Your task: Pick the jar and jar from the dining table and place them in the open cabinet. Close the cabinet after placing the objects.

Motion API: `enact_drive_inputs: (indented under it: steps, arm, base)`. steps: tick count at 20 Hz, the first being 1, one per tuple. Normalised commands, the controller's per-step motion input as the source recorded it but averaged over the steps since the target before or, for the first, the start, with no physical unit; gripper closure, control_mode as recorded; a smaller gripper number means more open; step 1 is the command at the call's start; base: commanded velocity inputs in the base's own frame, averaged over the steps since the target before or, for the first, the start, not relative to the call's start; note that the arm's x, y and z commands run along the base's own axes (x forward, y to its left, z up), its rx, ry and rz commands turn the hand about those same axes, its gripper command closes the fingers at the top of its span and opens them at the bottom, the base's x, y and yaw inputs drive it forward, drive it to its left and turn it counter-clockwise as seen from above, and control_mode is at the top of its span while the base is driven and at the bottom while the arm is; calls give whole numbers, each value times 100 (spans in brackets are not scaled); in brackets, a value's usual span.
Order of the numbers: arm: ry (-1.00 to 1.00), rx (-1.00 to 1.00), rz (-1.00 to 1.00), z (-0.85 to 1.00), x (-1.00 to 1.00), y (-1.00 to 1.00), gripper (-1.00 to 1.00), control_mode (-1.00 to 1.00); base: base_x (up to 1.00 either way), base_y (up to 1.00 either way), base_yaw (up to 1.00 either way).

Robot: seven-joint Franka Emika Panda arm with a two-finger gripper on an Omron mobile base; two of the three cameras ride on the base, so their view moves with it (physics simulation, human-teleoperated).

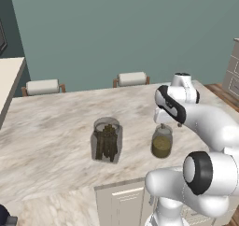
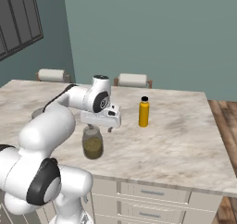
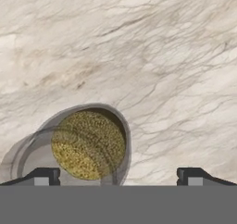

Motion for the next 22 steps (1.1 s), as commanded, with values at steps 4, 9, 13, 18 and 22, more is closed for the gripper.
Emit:
enact_drive_inputs:
  steps: [4,9,13,18,22]
  arm:
    - [0,0,0,-16,2,0,-100,-100]
    - [0,0,0,-13,0,0,-100,-100]
    - [0,0,0,-19,0,0,-100,-100]
    - [0,0,0,-20,0,0,-100,-100]
    - [0,0,0,-22,0,0,-100,-100]
  base:
    - [0,0,0]
    - [0,0,0]
    - [0,0,0]
    - [0,0,0]
    - [0,0,0]
